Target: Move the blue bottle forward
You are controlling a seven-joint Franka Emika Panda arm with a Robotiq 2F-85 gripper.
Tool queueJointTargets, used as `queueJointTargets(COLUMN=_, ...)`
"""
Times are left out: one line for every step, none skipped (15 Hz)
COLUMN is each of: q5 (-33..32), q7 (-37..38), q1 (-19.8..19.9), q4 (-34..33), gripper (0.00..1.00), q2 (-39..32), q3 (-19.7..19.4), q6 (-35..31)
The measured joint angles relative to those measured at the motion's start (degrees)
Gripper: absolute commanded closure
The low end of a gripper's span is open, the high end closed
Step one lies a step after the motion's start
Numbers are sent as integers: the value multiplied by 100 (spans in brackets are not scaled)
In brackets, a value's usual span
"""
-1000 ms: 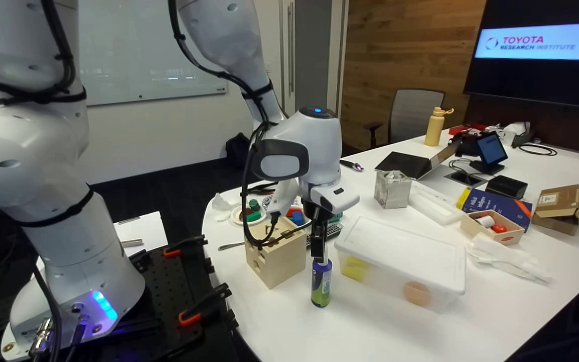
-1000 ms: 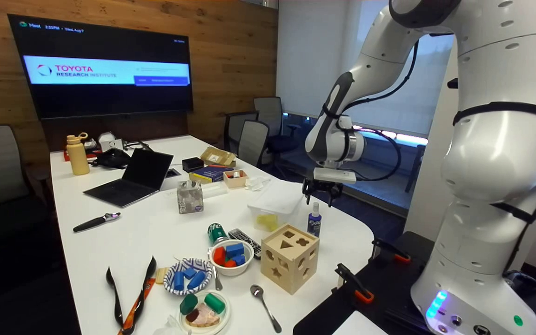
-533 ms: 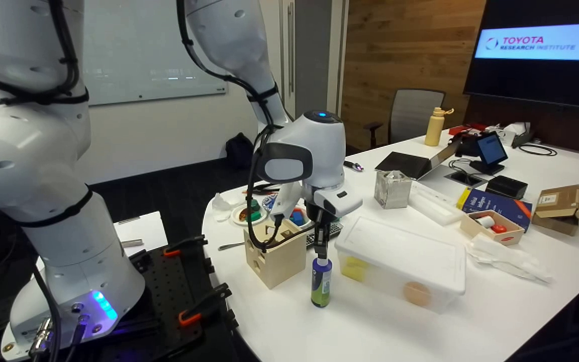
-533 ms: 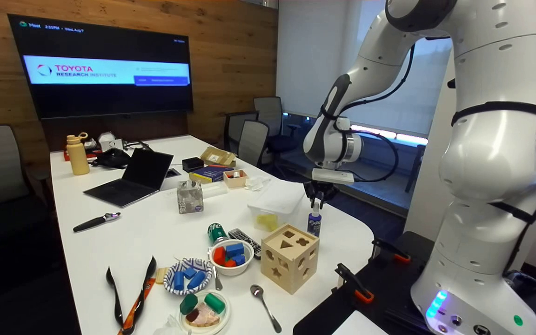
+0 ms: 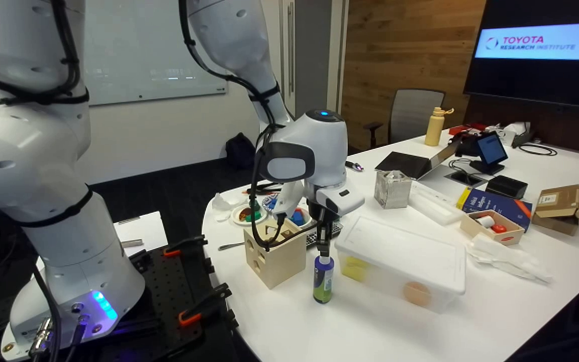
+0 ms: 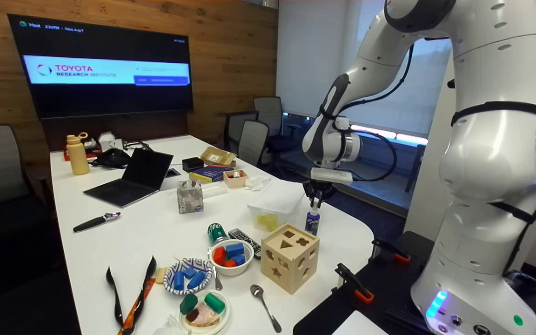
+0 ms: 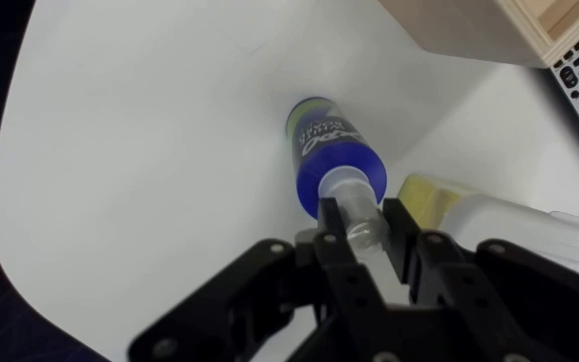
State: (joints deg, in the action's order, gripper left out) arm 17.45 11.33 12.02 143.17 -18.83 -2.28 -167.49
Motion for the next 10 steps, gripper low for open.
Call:
queueJointTargets(q5=-3, q7=6, q1=-25, q4=-8, gripper=94, q2=4, q3=-6, q6=9)
queueJointTargets(q5=-12, q7=23, q1=-75, q4=-15, gripper=94, q2=15, q3=-32, q6=24)
queueJointTargets(q5=-23, q7=35, q1=-132, q4=-23, gripper=94, q2=28, q3=-64, q6=41)
queueJointTargets(q5=-36, q7=49, q1=-194, q4=-31, gripper=94, q2=45, q3=-102, q6=62)
queueJointTargets(q5=-61, q7=93, q1=-268, q4=-39, gripper=94, q2=65, q3=-155, q6=90)
queueJointTargets(q5=-108, q7=165, q1=-347, q4=-50, gripper=94, q2=88, q3=-220, q6=138)
queueJointTargets(q5=-151, q7=231, q1=-417, q4=-65, gripper=94, q2=115, q3=-281, q6=201)
queueJointTargets(q5=-204, q7=290, q1=-494, q4=-87, gripper=94, q2=143, q3=-351, q6=275)
queueJointTargets(q5=-279, q7=372, q1=-552, q4=-108, gripper=94, q2=172, q3=-413, q6=355)
queueJointTargets(q5=-363, q7=447, q1=-613, q4=-131, gripper=94, q2=206, q3=-477, q6=451)
